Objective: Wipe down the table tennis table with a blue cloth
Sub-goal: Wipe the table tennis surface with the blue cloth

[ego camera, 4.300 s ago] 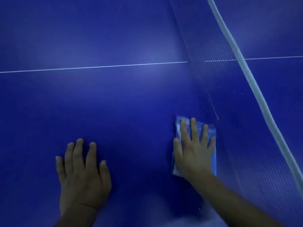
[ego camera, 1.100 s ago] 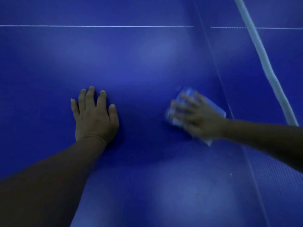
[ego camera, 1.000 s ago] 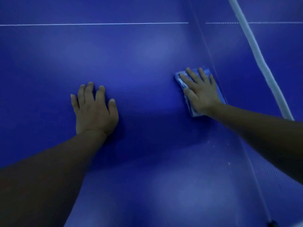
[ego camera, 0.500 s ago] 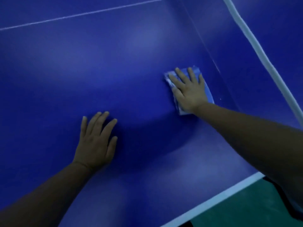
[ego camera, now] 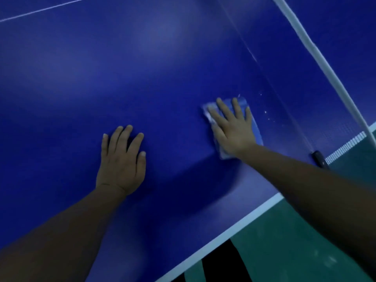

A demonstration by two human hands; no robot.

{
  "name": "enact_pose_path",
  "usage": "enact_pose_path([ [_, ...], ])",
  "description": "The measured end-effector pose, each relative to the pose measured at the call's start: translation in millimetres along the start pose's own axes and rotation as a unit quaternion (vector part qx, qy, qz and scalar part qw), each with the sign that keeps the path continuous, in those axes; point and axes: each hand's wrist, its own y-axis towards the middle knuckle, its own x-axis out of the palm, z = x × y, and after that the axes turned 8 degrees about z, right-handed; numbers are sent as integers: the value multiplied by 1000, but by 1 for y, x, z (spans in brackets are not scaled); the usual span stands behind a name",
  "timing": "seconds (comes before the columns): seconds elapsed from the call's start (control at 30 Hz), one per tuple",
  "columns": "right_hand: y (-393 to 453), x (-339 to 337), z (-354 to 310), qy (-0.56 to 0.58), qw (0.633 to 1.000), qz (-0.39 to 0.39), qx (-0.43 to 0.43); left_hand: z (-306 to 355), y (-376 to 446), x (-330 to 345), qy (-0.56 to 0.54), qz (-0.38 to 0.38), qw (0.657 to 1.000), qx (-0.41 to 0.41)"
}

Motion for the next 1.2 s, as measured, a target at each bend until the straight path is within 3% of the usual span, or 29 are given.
enact_pose_path([
  [0.07,14,8,-47,-4,994,2,105,2,0,-1,0,-1,1000,-4],
  [0.1,4,14,-69,-9,994,11,109,2,0,-2,1,0,1000,-6],
  [0.2,-85,20,-112,18,1000,0,-6,0,1,0,-7,3,1000,-8],
  [0.27,-146,14,-94,23,999,-19,-12,-1,1,2,-11,11,1000,-7],
  [0.43,-172,-14,10,-41,975,-68,205,-1,1,4,-2,18,1000,-7],
  [0.53,-132,-9,8,-3,930,-24,367,3,1,2,15,10,1000,-6],
  [0.57,-122,-7,-6,2,928,-19,372,5,1,1,21,6,1000,-7],
  [0.6,-119,-5,-21,2,945,-16,326,7,1,0,28,2,1000,-10],
  [0.7,-146,-1,-38,-17,995,-52,82,15,0,-3,44,8,999,-25],
  [0.73,-154,-2,-21,-21,996,-55,70,20,1,-3,42,14,999,-32],
  [0.9,-158,-13,50,-27,952,-49,302,80,18,11,-4,8,1000,3],
  [1.0,-133,-10,31,-9,957,-44,288,117,31,29,-6,-14,999,32],
  [1.2,-6,8,-22,47,989,-18,142,122,36,41,33,-34,999,17],
])
